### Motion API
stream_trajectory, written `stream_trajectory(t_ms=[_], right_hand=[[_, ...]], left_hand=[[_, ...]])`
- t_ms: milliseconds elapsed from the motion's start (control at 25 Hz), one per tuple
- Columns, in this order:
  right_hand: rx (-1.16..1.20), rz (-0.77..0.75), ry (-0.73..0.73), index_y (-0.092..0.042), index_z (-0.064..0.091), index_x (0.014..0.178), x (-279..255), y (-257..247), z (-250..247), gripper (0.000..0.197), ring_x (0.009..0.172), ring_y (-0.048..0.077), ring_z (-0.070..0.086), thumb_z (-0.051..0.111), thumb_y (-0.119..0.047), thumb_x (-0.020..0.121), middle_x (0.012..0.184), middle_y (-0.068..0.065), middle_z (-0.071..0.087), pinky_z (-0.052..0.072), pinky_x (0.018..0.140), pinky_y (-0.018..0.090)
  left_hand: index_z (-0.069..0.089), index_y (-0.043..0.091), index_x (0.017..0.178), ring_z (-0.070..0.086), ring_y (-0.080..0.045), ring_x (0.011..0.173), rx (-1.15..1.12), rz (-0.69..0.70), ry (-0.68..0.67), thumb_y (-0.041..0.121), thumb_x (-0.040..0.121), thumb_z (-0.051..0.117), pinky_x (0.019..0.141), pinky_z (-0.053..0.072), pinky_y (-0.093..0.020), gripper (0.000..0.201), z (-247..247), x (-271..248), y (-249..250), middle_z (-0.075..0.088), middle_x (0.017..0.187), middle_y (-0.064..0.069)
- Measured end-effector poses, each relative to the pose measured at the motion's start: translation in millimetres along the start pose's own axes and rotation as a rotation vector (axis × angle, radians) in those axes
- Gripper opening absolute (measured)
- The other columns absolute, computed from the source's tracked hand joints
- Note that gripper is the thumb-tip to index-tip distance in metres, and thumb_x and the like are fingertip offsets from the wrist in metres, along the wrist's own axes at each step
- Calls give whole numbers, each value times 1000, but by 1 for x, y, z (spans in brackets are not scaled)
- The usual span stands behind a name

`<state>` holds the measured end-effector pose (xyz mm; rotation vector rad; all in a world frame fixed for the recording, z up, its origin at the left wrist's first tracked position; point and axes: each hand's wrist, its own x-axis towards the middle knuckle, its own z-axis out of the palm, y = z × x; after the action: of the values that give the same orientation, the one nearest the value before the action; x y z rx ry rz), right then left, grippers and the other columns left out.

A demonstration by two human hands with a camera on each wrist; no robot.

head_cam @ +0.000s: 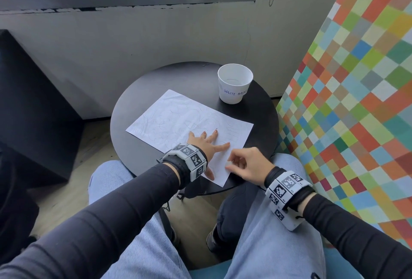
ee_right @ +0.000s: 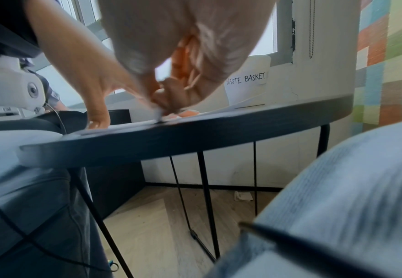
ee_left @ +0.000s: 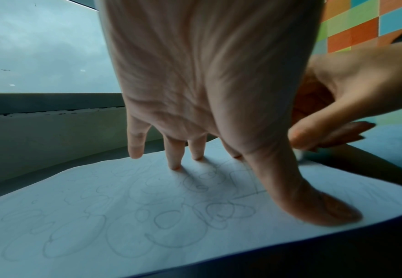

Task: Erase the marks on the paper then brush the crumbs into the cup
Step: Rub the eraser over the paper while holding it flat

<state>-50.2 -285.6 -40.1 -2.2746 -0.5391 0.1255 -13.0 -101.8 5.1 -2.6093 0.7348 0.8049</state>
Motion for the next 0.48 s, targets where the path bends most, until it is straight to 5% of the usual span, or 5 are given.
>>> stream_trajectory(t_ms=[80,200,320,480], right_hand=[[10,-8,-47,-11,64,73,-2,-1,1,14,52,8,50,74,-19,80,58,-5,57,41,55,16],[-18,40,69,-11,62,73,0,2,-3,14,53,9,51,73,-17,80,56,-6,55,39,57,18],[26,-8,-106,-14,64,73,-4,-2,0,14,52,8,48,74,-20,79,59,-4,57,39,55,14],[-19,34,49,-13,63,74,-2,2,-3,13,52,10,50,72,-18,80,59,-2,58,40,57,19]], left_hand=[[-14,47,152,1,-35,152,0,3,2,67,72,74,115,18,-64,121,-1,0,0,-19,164,-5],[-14,47,152,1,-35,152,0,6,2,68,71,74,115,18,-65,121,-1,1,-1,-19,164,-6],[-14,47,152,1,-35,152,2,0,-2,68,71,74,115,18,-65,122,0,1,0,-20,164,-5],[-14,47,152,2,-35,152,-2,3,-1,68,71,74,115,18,-64,122,0,2,-1,-19,164,-5]])
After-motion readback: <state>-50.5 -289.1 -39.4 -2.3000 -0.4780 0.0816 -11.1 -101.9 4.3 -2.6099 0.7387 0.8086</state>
